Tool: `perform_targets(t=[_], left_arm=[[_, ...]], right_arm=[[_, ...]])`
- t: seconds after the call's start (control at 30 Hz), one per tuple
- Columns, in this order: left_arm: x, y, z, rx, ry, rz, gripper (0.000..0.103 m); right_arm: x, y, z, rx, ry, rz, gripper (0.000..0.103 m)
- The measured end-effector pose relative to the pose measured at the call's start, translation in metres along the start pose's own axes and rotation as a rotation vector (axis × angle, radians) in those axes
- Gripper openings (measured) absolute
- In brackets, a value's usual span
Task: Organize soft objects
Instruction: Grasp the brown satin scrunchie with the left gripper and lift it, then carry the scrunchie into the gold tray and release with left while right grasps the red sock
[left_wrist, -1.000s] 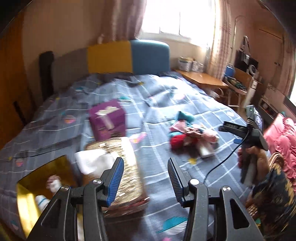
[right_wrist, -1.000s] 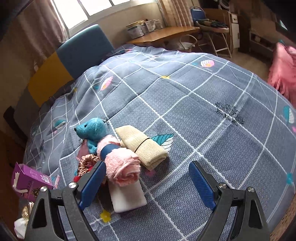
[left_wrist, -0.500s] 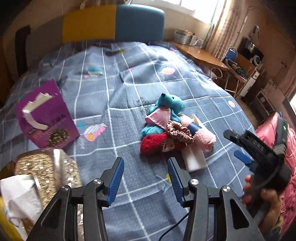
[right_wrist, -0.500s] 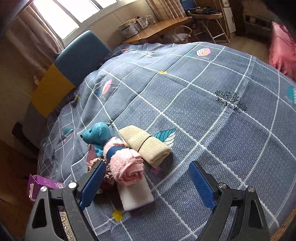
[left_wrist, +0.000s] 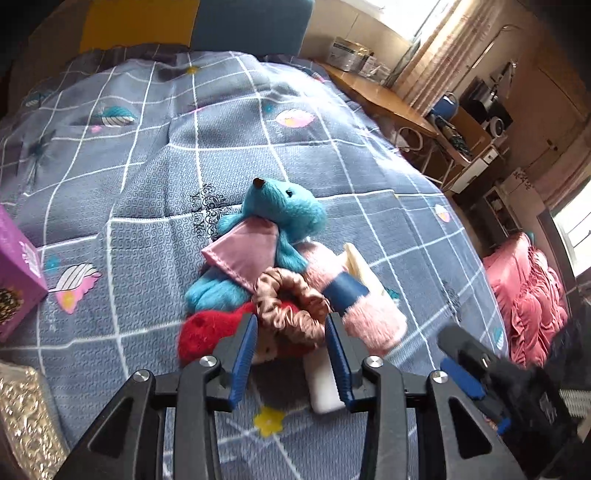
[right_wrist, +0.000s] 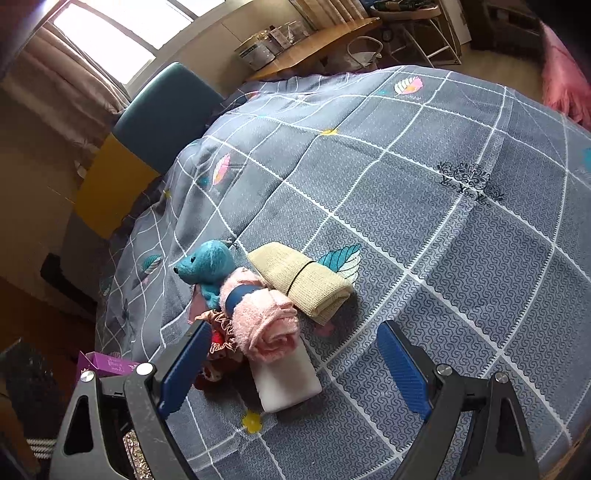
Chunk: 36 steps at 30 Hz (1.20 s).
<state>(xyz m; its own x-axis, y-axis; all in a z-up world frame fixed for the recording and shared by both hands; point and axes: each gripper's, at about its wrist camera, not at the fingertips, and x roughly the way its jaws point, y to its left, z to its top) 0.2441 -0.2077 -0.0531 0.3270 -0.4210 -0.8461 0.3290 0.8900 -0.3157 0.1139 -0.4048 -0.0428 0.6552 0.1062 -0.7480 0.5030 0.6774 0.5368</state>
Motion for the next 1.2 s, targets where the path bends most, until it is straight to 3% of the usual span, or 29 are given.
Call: perform_targets(t=[0.07,0.17,0.23,0.3,0.53,0.73,0.83,0.97,1.1,1.2], left_arm=[[0.015,0.002,0.008,-0.008,0.023,0.022,0.038],[0.031,0.006,0.014,-0.021,0.042,-0.006,0.037],[0.033,0.003,0.012,0.009,0.038,-0.027,0.018],[0.029,0.003,0.008,0.031,0.023,-0.034,0.01],[-0.013,0.023,-0.015,-0.009,-0.038,-0.036,0.009],[-0.042,0.047,-0.035,-0.04,-0.071,0.072,0.009],[-0.055,0.056,-0.037,-0.02,-0.09,0.109,0.009],[-0.083,0.062,-0.023,-0.007,-0.144,0.113,0.009],[-0.111,0.058,0.009,0.024,-0.207,0.107,0.009],[-0.136,0.07,0.04,0.006,-0.27,0.148,0.009]], right_arm=[[0.0,0.001,0.0,-0.006,0.002,0.001,0.091],[0.001,0.002,0.0,-0.01,0.001,-0.002,0.091],[0.002,0.0,0.0,-0.005,0.001,-0.003,0.091],[0.002,-0.002,0.001,0.003,0.001,-0.003,0.091],[0.0,0.0,0.001,-0.012,-0.016,-0.006,0.091],[0.004,0.018,-0.006,-0.108,0.007,0.014,0.089],[0.009,0.044,-0.018,-0.266,0.041,0.026,0.083],[0.022,0.088,-0.045,-0.585,0.091,-0.008,0.08],[0.04,0.12,-0.071,-0.911,0.107,-0.049,0.078],[0.056,0.137,-0.087,-1.131,0.096,-0.085,0.079]])
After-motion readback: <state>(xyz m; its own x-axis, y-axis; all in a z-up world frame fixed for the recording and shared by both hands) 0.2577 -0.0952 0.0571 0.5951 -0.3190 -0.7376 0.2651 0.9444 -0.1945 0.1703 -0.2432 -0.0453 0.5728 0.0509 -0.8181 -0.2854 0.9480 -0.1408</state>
